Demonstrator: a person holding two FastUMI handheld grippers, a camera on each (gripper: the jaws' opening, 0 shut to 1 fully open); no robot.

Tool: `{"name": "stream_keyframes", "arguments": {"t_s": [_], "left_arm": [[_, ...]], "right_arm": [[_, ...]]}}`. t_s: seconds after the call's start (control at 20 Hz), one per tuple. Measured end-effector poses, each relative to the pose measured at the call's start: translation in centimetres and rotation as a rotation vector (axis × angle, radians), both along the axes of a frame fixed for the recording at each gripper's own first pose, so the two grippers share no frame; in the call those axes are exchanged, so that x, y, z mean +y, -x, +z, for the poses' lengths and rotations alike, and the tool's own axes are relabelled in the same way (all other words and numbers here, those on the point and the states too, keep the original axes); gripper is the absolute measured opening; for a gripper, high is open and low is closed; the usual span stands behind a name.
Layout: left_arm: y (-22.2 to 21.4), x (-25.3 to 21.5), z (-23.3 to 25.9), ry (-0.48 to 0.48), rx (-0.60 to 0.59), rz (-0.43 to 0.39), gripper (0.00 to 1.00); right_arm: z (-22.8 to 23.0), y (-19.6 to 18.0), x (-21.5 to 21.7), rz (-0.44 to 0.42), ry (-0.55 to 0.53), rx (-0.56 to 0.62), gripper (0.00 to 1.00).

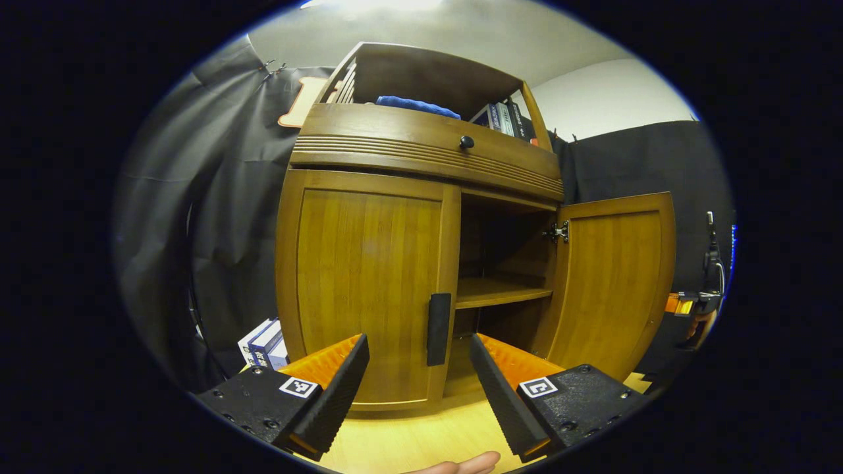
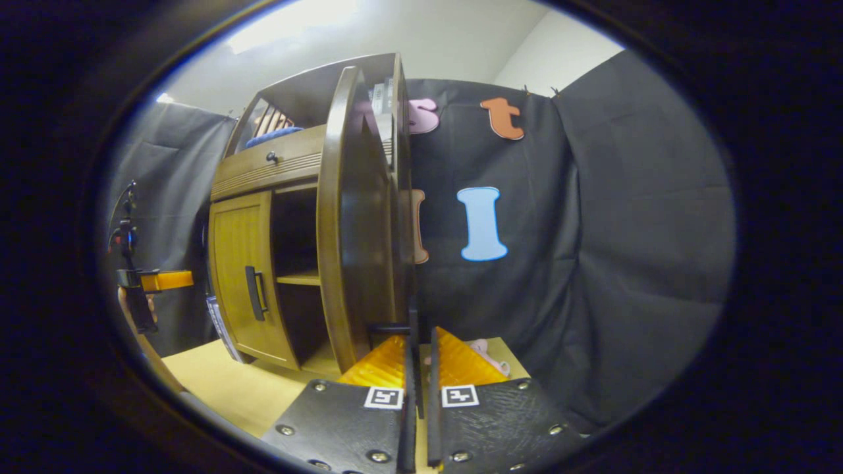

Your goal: Open the right door of the double-door shoe cabinet with the right hand, and open the left door with the left hand.

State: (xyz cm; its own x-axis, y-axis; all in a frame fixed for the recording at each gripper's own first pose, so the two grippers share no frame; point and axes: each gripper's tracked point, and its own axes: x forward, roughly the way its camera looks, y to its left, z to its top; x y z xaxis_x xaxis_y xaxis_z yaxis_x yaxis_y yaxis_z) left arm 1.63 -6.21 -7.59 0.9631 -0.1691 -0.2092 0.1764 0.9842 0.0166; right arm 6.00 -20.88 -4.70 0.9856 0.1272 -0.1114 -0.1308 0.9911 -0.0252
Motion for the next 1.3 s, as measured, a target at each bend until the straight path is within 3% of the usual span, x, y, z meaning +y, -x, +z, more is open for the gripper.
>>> {"name": "stream_keyframes", "arguments": {"t_s": [0.25,0.4,0.45,0.6,0.7,0.95,1.15,1.3], "left_arm": [[-0.3,-1.2,-1.2,-0.017,0.012,-0.016,0.92],[-0.6,-2.4,-2.3,-0.010,0.040,-0.049,0.92],[-0.7,-2.7,-2.3,-0.002,0.042,-0.056,0.95],[-2.0,-2.9,-1.7,-0.004,0.018,-0.054,0.92],[-3.3,-3.0,-1.7,-0.012,0.009,-0.041,0.92],[-7.7,-3.4,-3.8,-0.039,0.057,0.000,0.92],[-11.6,-4.1,-6.0,-0.050,0.076,0.015,0.94],[-14.0,-3.8,-6.5,-0.051,0.046,0.047,0.92]], "right_arm": [[-0.1,0.2,-0.6,-0.007,0.019,0.009,0.07],[0.7,1.6,-2.3,-0.068,0.041,-0.024,0.52],[1.0,2.3,-2.7,-0.087,0.038,-0.037,0.53],[3.6,4.9,-4.7,-0.185,-0.018,-0.106,1.00],[5.3,6.1,-5.9,-0.217,-0.065,-0.159,0.98],[9.5,11.3,-3.9,-0.219,-0.143,-0.275,1.00],[9.2,13.8,-1.3,-0.244,-0.027,-0.254,1.00],[9.6,15.0,1.6,-0.222,-0.016,-0.248,0.97]]}}
